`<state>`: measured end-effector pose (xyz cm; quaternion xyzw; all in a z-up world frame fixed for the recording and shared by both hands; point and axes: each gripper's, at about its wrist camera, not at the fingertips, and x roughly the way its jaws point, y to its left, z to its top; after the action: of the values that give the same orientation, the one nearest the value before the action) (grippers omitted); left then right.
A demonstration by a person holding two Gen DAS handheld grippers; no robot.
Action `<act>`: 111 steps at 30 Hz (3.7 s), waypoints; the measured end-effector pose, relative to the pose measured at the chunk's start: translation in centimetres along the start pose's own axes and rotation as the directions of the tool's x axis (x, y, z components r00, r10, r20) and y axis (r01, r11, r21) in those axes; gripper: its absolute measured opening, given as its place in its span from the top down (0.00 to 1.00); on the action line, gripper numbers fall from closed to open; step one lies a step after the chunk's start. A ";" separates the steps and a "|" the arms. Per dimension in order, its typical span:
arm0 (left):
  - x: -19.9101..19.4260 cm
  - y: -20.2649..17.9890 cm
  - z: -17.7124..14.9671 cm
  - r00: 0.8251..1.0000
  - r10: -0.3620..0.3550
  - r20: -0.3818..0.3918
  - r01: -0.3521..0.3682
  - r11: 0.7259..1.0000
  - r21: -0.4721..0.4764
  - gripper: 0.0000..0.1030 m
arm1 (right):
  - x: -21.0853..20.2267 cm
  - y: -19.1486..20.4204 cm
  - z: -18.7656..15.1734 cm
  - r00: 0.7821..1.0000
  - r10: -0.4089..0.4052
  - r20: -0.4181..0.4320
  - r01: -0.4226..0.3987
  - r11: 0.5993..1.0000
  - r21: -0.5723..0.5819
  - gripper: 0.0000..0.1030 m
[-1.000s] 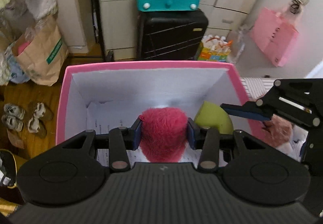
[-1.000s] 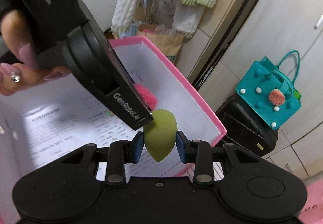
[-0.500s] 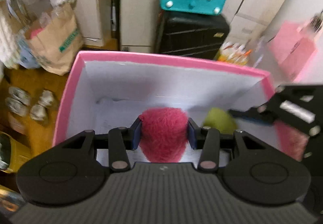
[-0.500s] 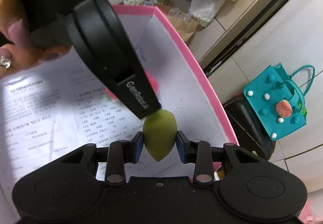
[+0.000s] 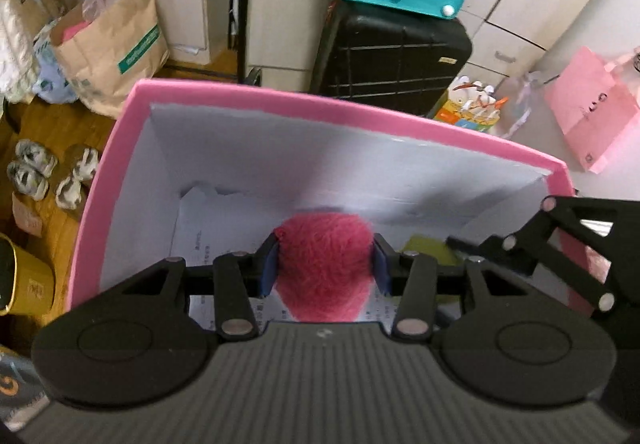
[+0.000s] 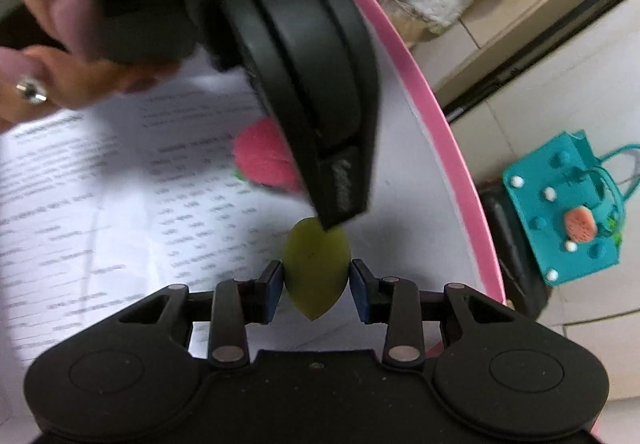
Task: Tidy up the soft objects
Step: 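Lower both items into the box and open both tools, then withdraw both tools from the box toward the blue wipes pack, then grasp the blue-and-white wipes pack with both tools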
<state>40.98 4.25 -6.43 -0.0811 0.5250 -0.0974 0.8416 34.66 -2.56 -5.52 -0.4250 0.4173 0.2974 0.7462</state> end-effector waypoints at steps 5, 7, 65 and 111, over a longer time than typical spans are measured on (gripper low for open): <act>-0.5 0.1 -0.2 1.000 -0.017 0.004 0.017 1.000 0.000 0.45 | -0.7 -0.1 -0.4 0.999 -0.037 0.038 0.036 0.999 0.022 0.59; -0.9 -0.1 -0.3 1.000 -0.019 0.011 0.019 1.000 0.009 0.44 | -1.6 0.1 -0.6 0.995 -0.072 0.063 0.070 0.997 0.032 0.56; -28.6 -4.0 -24.6 0.957 -0.141 0.255 -0.017 0.846 0.533 0.08 | -27.2 15.9 -15.9 0.921 0.001 0.389 -0.203 0.854 0.479 0.33; -9.5 -15.5 -31.2 0.881 -0.375 0.287 0.220 0.864 0.452 0.17 | -14.6 11.7 -33.6 0.902 -0.284 0.325 -0.060 0.661 0.748 0.24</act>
<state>7.61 -9.48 -8.12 -0.0026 0.3078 -0.3183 0.8966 5.95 -28.10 -7.04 -0.0367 0.3058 0.1370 0.9415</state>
